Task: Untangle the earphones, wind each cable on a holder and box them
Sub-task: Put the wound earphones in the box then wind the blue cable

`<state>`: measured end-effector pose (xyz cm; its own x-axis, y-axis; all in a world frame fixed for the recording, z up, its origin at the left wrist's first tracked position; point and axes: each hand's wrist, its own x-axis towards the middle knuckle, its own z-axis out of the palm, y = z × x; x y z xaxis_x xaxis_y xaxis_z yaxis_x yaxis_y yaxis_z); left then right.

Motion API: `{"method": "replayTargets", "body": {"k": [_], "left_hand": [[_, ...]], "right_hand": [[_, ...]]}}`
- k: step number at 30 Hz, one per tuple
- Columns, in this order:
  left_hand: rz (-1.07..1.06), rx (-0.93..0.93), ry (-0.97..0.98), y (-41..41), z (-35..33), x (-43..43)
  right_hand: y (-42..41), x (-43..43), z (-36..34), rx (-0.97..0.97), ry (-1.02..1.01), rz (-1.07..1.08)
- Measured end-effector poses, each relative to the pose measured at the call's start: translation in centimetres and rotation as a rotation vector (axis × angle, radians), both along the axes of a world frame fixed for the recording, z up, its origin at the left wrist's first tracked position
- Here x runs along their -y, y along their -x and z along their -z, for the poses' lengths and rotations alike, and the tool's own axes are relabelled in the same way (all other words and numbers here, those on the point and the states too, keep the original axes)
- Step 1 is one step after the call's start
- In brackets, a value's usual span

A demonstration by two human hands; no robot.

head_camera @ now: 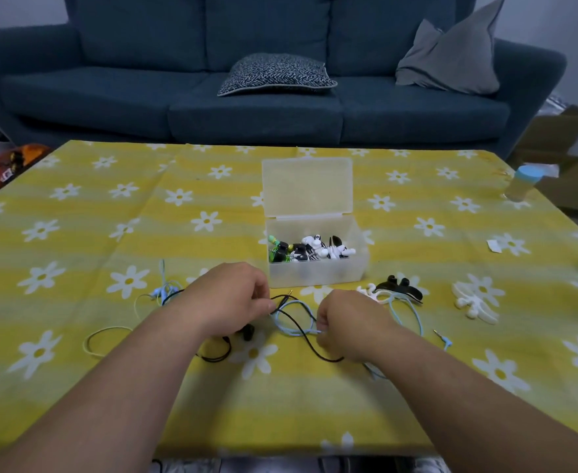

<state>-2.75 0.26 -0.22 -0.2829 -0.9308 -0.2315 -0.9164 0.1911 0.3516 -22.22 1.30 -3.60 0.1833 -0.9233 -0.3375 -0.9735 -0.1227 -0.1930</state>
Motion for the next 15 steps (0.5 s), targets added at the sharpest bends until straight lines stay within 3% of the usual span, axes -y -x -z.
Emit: {"method": "replayTargets", "body": {"k": [4,11,15], "left_hand": [[-0.008,0.027,-0.014,-0.2,-0.3,0.0],[-0.065,0.096,-0.058,-0.7,-0.7,-0.1],[-0.108,0.115,-0.069,-1.2,-0.8,-0.2]], "right_hand": [[1.1,0.9,-3.0,0.399,0.037,0.141],[3.1,1.4,-9.2,1.434,0.080,0.634],[5.1,1.3,-10.9,1.781,0.134,0.769]]}}
